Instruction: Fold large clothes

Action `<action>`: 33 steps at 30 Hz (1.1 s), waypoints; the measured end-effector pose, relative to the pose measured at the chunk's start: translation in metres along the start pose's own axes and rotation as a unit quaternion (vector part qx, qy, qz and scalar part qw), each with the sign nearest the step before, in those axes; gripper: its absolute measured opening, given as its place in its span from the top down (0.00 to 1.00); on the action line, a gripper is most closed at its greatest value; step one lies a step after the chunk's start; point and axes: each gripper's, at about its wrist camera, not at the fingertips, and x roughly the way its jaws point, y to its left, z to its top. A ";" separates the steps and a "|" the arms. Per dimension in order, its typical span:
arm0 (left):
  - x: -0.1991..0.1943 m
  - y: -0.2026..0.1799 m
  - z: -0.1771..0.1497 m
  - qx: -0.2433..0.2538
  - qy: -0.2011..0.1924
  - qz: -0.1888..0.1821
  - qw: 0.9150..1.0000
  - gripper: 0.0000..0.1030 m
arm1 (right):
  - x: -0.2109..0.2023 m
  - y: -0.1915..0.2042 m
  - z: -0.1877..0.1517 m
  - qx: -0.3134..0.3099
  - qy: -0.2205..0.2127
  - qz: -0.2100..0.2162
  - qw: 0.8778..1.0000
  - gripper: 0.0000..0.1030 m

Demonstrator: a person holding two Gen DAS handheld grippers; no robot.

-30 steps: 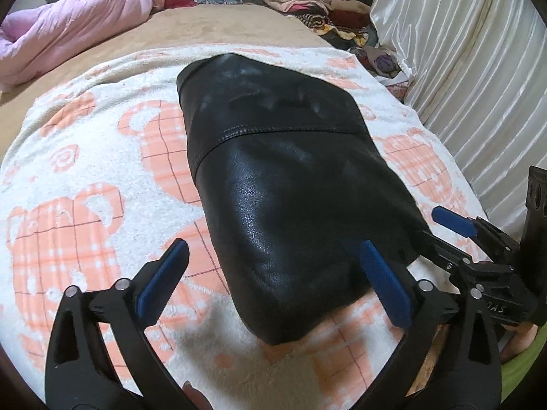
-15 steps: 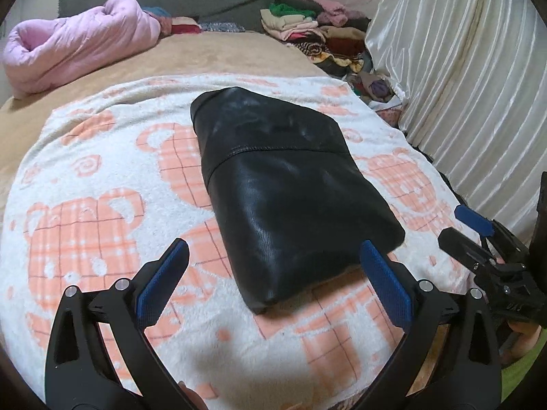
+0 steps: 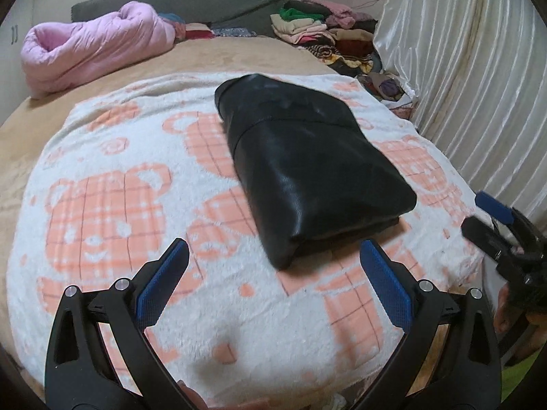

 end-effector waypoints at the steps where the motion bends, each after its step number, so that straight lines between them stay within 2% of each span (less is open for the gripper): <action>1: 0.000 0.001 -0.003 -0.002 0.002 0.002 1.000 0.09 | 0.001 0.001 -0.005 -0.001 0.002 -0.006 1.000 0.04; 7: 0.003 0.008 -0.013 -0.014 0.014 0.002 1.000 0.09 | 0.010 0.001 -0.030 0.015 0.016 -0.006 1.000 0.04; 33: 0.002 0.012 -0.019 -0.014 0.014 0.021 1.000 0.09 | 0.013 0.000 -0.027 0.018 0.020 -0.013 1.000 0.04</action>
